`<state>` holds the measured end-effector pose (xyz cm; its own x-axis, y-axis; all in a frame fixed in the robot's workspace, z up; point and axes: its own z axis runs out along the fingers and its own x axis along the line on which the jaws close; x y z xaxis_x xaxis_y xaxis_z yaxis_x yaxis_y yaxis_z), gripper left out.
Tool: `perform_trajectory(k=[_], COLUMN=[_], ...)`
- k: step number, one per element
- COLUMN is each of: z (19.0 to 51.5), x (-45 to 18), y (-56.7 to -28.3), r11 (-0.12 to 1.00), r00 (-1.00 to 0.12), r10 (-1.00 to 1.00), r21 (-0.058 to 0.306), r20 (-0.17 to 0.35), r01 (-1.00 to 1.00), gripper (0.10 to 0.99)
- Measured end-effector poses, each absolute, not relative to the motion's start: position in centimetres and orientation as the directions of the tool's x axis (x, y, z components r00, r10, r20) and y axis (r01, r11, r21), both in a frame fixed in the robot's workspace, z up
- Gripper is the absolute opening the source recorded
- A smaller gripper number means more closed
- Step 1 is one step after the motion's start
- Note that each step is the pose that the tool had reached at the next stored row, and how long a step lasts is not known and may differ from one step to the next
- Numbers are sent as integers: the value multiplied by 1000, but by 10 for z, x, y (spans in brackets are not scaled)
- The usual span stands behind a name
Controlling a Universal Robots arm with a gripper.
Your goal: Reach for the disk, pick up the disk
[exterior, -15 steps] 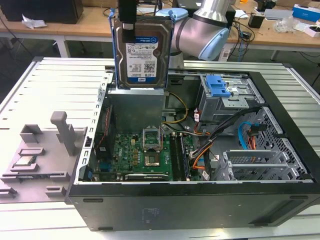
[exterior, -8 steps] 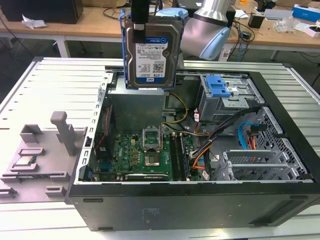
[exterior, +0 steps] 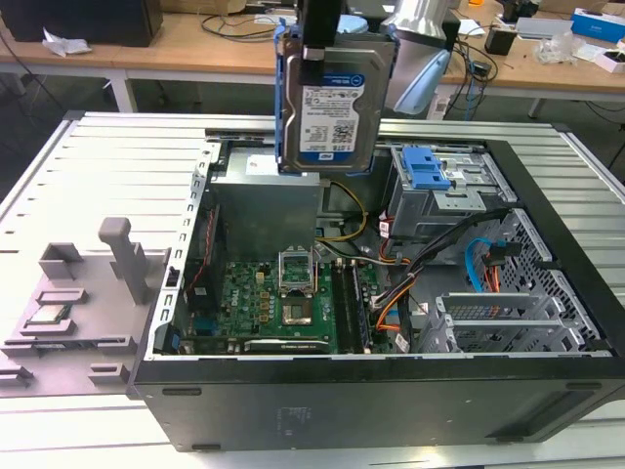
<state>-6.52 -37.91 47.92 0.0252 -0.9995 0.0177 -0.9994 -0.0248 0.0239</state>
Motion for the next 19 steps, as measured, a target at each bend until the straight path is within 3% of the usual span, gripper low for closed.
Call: perform_trajectory(k=[19], z=[479], x=[-35], y=[-388], r11=[-25], r00=[25], r10=[-1000], r21=[24], r20=[18], r01=[-999], gripper=[369])
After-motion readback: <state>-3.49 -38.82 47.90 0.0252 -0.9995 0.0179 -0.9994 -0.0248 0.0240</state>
